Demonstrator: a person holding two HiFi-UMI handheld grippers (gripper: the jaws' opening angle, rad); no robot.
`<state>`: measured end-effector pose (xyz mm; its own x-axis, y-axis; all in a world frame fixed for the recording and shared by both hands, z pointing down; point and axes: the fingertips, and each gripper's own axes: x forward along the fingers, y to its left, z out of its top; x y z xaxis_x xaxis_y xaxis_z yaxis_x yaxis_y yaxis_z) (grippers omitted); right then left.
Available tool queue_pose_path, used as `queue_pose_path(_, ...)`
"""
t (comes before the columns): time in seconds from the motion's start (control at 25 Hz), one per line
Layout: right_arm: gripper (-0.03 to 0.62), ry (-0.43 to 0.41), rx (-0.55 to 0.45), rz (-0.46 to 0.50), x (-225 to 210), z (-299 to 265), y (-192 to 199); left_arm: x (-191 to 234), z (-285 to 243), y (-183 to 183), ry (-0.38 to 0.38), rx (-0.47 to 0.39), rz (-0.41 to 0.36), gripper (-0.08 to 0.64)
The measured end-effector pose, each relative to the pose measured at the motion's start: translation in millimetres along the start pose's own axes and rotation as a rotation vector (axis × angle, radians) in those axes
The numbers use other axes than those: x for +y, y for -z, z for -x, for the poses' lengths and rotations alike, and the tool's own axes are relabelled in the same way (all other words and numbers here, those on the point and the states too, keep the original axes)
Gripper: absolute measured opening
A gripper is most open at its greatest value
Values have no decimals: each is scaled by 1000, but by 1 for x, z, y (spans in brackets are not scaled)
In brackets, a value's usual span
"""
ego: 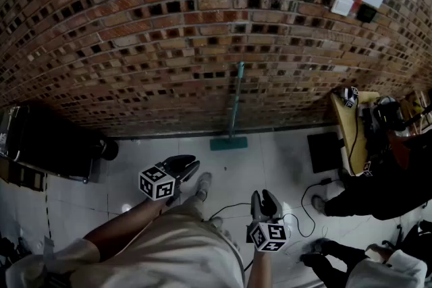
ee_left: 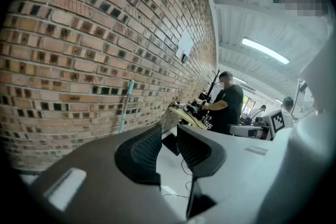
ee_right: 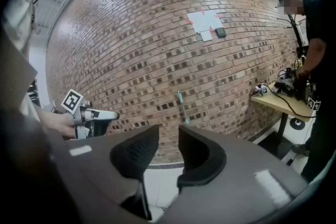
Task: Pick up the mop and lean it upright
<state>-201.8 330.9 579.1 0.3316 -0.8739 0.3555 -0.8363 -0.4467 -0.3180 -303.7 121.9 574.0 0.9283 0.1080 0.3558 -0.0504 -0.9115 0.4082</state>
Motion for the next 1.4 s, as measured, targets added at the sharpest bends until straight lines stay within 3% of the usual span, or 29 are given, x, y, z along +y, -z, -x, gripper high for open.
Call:
queue_pose_path(0.48, 107, 104, 4, -10, -24, -76, -43, 60, -76, -58, 126, 31, -65, 98)
queue_pose_path(1.04, 107, 207, 19, -43, -30, -136, -61, 104, -138, -66, 255, 122, -89, 98)
queue_pose_path(1.4, 107, 256, -54, -85, -37, -170, -84, 128, -164, -84, 325, 134, -139, 98)
